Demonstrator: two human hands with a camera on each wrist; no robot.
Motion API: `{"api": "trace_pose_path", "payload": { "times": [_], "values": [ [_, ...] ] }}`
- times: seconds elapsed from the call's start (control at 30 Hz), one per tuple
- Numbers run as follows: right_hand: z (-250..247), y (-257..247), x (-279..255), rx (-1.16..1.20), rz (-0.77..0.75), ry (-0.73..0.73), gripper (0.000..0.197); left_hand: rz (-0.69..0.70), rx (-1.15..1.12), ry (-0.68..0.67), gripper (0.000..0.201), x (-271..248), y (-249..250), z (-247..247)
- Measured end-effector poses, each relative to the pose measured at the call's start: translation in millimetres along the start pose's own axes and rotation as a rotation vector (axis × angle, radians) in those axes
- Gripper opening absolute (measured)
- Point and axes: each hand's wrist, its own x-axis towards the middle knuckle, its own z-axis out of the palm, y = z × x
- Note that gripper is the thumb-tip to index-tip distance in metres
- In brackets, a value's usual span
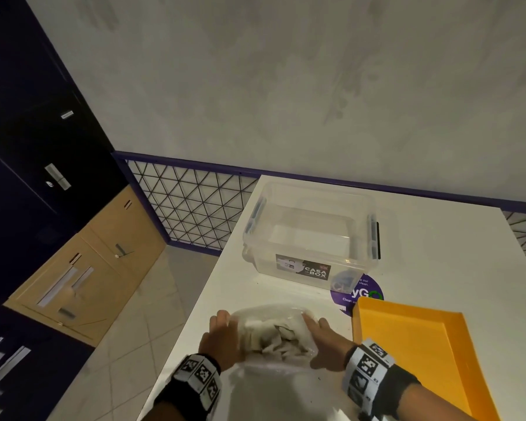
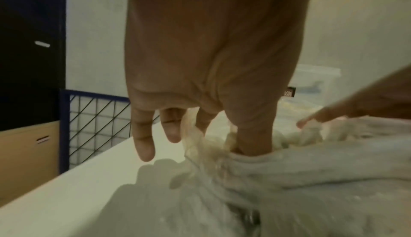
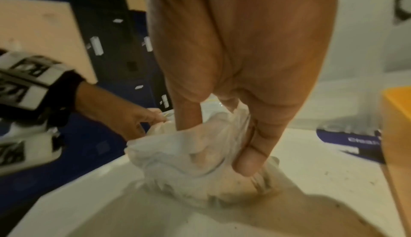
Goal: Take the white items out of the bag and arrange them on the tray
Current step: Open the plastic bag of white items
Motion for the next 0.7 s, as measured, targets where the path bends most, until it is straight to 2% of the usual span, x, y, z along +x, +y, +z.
{"api": "trace_pose_path", "payload": {
  "times": [0.03, 0.1, 0.2, 0.23, 0.27, 0.33, 0.37, 0.4, 0.43, 0.47, 0.5, 0.53, 0.57, 0.63, 0.7],
  "values": [
    [-1, 1, 1, 0.019, 0.004, 0.021, 0.098, 0.049, 0.008, -0.031, 0.071, -2, 1, -8],
    [-5, 3, 1, 0.051, -0.004, 0.052, 0.098, 0.148, 0.012, 0.024, 0.075, -6, -7, -21],
    [-7, 6, -1, 0.076, -0.025, 0.073, 0.099, 0.243, -0.055, 0.087, 0.059, -7, -15, -34],
    [-6, 6, -1, 0.088, -0.025, 0.08, 0.099, 0.302, -0.096, 0.171, 0.052, -8, -14, -39],
    [-5, 7, -1, 0.096, -0.026, 0.084, 0.1, 0.377, -0.148, 0.314, 0.044, -14, -8, -45],
    [-3, 7, -1, 0.104, -0.033, 0.092, 0.099, 0.497, -0.28, 0.427, 0.029, -17, 5, -42],
    [-1, 7, -3, 0.106, -0.037, 0.095, 0.098, 0.551, -0.372, 0.422, 0.02, -17, 15, -41],
    [0, 8, -4, 0.11, -0.039, 0.097, 0.097, 0.598, -0.441, 0.401, 0.017, -14, 26, -36],
    [1, 8, -5, 0.119, -0.039, 0.099, 0.097, 0.608, -0.472, 0.336, 0.024, -10, 38, -32],
    [2, 9, -6, 0.13, -0.038, 0.103, 0.097, 0.573, -0.431, 0.232, 0.038, -7, 49, -29],
    [3, 10, -7, 0.142, -0.035, 0.109, 0.097, 0.492, -0.316, 0.105, 0.06, -4, 57, -24],
    [4, 11, -9, 0.151, -0.031, 0.114, 0.097, 0.418, -0.169, 0.018, 0.085, -2, 63, -19],
    [4, 12, -10, 0.156, -0.025, 0.118, 0.097, 0.36, -0.069, -0.031, 0.099, -1, 69, -16],
    [3, 13, -13, 0.155, -0.014, 0.112, 0.096, 0.309, -0.011, -0.077, 0.095, 2, 78, -13],
    [3, 14, -14, 0.148, -0.009, 0.114, 0.096, 0.323, -0.112, -0.13, 0.08, 10, 82, -12]
  ]
}}
